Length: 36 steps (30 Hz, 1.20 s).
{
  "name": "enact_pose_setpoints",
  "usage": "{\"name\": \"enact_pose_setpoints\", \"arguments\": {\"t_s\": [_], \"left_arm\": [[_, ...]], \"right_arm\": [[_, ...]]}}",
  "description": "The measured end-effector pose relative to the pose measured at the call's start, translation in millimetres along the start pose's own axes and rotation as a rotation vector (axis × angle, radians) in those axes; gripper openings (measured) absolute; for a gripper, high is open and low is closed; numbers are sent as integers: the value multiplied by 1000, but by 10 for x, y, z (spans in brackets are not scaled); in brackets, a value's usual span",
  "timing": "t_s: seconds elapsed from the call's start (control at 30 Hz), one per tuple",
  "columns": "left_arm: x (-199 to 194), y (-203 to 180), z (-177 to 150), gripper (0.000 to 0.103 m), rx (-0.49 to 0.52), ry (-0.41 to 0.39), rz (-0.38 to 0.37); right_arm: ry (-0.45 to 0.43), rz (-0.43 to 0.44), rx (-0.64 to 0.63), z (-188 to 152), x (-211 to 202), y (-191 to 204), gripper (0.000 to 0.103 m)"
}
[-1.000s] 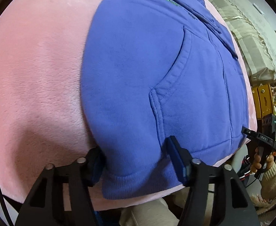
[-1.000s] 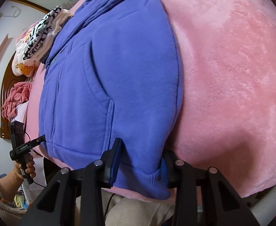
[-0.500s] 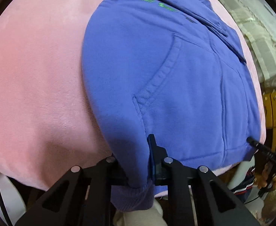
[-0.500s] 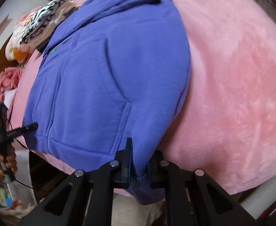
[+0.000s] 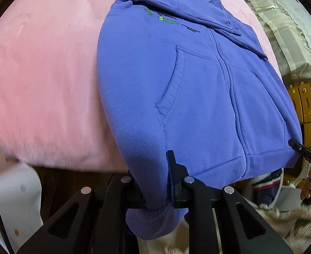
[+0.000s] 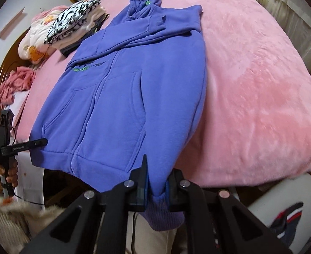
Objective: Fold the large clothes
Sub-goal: 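Lift the held hem with both tools and fold it toward the hood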
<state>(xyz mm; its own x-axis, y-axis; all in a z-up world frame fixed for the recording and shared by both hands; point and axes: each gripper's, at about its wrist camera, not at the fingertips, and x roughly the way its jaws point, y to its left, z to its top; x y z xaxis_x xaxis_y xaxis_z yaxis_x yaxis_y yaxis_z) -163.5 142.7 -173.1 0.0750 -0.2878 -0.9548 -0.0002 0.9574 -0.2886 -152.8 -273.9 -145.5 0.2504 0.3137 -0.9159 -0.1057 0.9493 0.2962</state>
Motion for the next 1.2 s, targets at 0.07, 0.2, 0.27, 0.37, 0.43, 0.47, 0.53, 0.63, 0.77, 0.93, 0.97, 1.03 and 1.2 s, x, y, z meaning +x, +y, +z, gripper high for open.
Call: {"name": "enact_pose_setpoints", "arguments": {"t_s": [0.07,0.2,0.27,0.37,0.43,0.47,0.53,0.63,0.77,0.93,0.97,1.03,1.2], "left_arm": [[-37,3,-110,13,5,27,-1],[-144,22,-201,13,-3,65,-20],[-228,25,-120,13,-13,65,-30],[-374,63,84,14,-4,52,-37],[-485,34,288,14,-18,21,-58],[-551,25,408,14,-33,-1,-72],[-668,-5,642,14,-66,-40,-100],[-810,-42,1045,14,-106,-99,-124],[-845,-12,1699,15,-195,-144,-158],[-680,76,2554,23,-302,-165,-133],[-612,121,2744,26,-345,-156,-135],[-434,198,2988,37,-398,-139,-139],[-145,172,3293,78,-433,-143,-103]], "right_arm": [[31,-7,-15,-130,-57,63,10],[82,-19,-22,-275,-90,114,10],[81,-15,-11,-226,-117,105,10],[57,-3,-14,-25,-187,86,11],[41,17,-13,122,-237,44,11],[28,29,-13,245,-263,37,11],[6,50,-4,525,-296,34,11],[-19,92,27,937,-320,-24,11],[-41,164,121,1688,-233,-222,11],[-46,219,224,2521,31,-471,16],[-37,233,263,2723,130,-548,18],[-24,213,298,2988,293,-629,28],[-5,176,267,3391,638,-655,64]]}}
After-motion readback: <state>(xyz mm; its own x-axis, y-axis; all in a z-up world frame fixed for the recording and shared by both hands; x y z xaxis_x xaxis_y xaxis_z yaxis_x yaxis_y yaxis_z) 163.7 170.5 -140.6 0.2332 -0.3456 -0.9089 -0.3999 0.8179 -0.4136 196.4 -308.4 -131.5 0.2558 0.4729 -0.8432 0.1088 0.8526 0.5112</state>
